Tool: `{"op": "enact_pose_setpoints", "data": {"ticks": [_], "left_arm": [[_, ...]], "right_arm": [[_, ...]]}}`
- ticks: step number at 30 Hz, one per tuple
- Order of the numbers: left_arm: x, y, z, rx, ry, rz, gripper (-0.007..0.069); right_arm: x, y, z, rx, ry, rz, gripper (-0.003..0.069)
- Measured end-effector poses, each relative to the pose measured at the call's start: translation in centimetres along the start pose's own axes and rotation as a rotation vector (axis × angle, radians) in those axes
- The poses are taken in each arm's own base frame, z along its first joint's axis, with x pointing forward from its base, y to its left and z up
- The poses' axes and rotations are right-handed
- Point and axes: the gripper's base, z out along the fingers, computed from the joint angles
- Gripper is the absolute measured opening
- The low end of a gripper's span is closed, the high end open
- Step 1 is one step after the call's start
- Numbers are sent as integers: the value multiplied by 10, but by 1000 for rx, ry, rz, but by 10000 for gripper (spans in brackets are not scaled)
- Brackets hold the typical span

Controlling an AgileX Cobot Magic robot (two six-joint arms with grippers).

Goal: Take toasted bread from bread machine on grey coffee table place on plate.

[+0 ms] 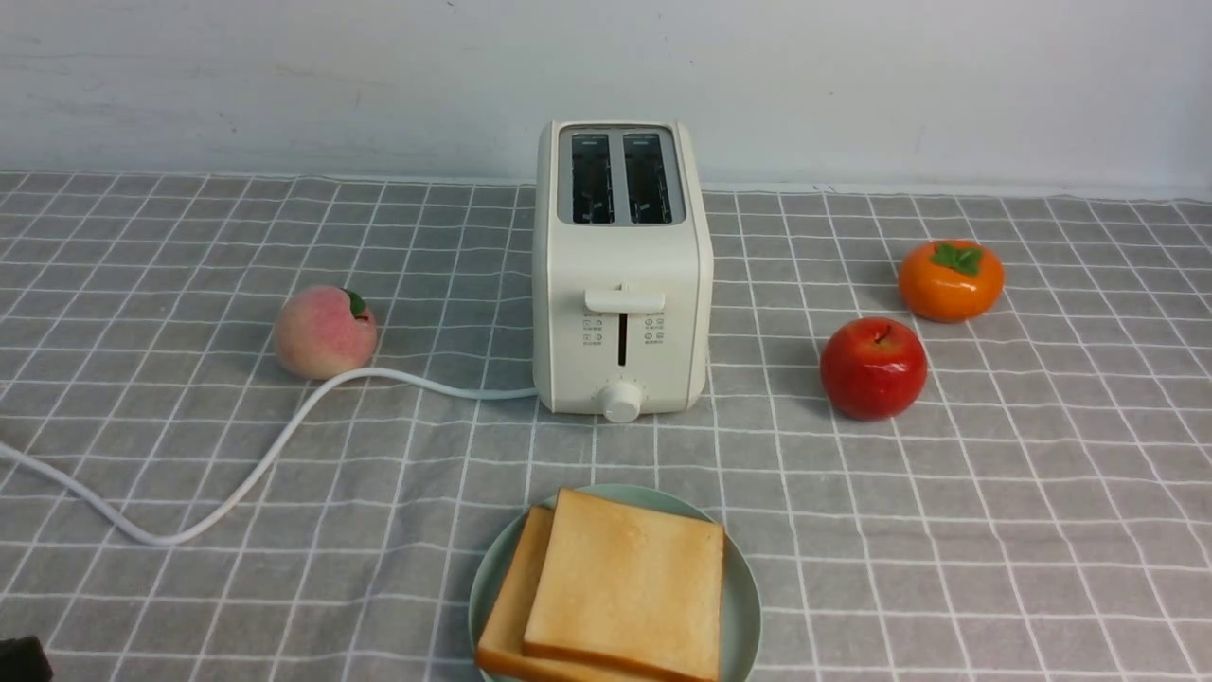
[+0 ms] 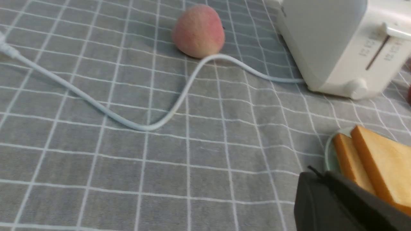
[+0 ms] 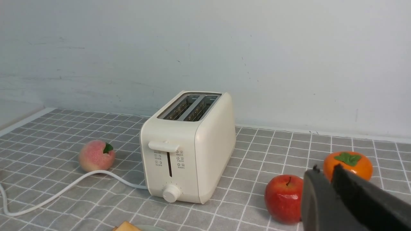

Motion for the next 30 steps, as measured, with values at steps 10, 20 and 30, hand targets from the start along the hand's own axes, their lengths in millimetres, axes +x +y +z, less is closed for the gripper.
{"op": "enact_pose_setpoints", "data": {"ticks": [10, 20, 30], "left_arm": [[47, 20, 7, -38, 1, -2, 28], [47, 20, 7, -41, 6, 0, 38], [48, 20, 7, -41, 8, 0, 38]], "right_arm": [[0, 0, 0, 1, 1, -2, 82], [0, 0, 0, 1, 1, -2, 96], [0, 0, 0, 1, 1, -2, 111]]}}
